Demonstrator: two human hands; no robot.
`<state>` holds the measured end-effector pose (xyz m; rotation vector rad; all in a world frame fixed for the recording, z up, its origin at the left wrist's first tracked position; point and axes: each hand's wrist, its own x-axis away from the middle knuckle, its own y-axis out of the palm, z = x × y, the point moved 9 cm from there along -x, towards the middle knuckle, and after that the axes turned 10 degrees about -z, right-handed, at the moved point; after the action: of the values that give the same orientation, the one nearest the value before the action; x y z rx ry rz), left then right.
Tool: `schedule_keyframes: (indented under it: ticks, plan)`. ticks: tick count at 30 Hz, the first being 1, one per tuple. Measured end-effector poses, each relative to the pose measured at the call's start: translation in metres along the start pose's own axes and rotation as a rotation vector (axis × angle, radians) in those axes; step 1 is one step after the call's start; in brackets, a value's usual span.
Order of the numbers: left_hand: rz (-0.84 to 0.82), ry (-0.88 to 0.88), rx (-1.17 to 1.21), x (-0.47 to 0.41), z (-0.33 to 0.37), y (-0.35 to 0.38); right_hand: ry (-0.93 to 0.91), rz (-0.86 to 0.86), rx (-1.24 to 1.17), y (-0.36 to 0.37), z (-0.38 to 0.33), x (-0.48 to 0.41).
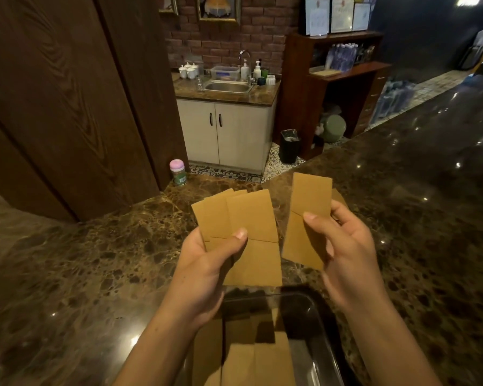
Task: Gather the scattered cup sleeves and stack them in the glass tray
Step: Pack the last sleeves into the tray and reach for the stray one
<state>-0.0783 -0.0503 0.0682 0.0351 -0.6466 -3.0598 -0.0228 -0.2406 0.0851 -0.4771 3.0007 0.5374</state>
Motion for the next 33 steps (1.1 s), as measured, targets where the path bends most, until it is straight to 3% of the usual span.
schedule_keyframes:
  ticks: [3, 7, 10, 14, 28, 31, 33]
  plan:
    - [0.024, 0.026, 0.0, -0.004, 0.002, 0.0, 0.022, -0.044, 0.065, 0.011, 0.004, 0.008]
    - [-0.067, -0.029, 0.095, -0.004, -0.004, 0.01, 0.13, -0.134, 0.143, 0.033, 0.027, 0.011]
    - [-0.139, -0.032, 0.078, 0.0, -0.004, 0.013, 0.104, -0.091, 0.099, 0.031, 0.026, 0.009]
    - [-0.061, 0.051, -0.042, 0.0, 0.003, 0.0, 0.053, -0.011, 0.06, 0.02, 0.018, 0.008]
    - [-0.03, 0.005, -0.019, -0.007, 0.0, -0.009, 0.126, -0.168, -0.052, 0.04, 0.024, 0.006]
    - [-0.067, -0.101, 0.074, -0.004, -0.013, 0.003, 0.178, -0.195, 0.033, 0.044, 0.04, 0.005]
    - [-0.063, -0.184, 0.182, -0.002, -0.024, 0.009, 0.211, -0.269, 0.232, 0.059, 0.051, 0.009]
